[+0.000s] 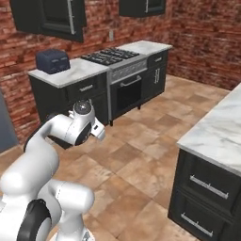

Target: Move the glass cup from next to the sink to the open cabinet. Then, move the bowl with the steak to the fridge to clear the area for faucet cleaning.

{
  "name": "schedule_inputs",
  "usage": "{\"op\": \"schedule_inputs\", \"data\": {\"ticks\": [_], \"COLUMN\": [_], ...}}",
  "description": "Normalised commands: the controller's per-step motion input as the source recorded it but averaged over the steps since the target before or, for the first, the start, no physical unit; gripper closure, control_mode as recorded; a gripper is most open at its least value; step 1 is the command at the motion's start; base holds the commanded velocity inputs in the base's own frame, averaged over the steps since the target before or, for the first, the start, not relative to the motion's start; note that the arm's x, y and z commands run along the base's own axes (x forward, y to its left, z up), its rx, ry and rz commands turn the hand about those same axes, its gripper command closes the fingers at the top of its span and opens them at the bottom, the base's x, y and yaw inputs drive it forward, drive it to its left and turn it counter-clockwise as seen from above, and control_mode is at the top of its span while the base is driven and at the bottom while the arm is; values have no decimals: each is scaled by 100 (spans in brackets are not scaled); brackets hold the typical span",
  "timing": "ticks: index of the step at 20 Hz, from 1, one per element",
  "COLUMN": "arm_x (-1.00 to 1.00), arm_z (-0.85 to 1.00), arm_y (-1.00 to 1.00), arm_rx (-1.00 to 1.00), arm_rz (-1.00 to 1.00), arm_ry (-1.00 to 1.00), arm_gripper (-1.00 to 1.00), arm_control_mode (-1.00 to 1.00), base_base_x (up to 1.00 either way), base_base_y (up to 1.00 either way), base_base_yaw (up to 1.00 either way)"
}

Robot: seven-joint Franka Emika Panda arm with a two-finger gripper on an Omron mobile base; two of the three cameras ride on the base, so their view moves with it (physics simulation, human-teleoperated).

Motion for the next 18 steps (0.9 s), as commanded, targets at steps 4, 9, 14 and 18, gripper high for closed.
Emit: {"op": "schedule_inputs", "data": {"ticks": [4,9,14,18], "arm_x": [0,0,0,0], "arm_z": [0,0,0,0], "arm_y": [0,0,0,0], "arm_rx": [0,0,0,0], "arm_rz": [0,0,0,0], "arm_ry": [0,0,0,0], "arm_gripper": [100,100,100,100], "arm_control_mode": [100,100,100,100], "base_base_x": [100,100,100,100], "base_base_y": [0,28,34,25], "base_base_yaw": [-7,-2,0,0]}}
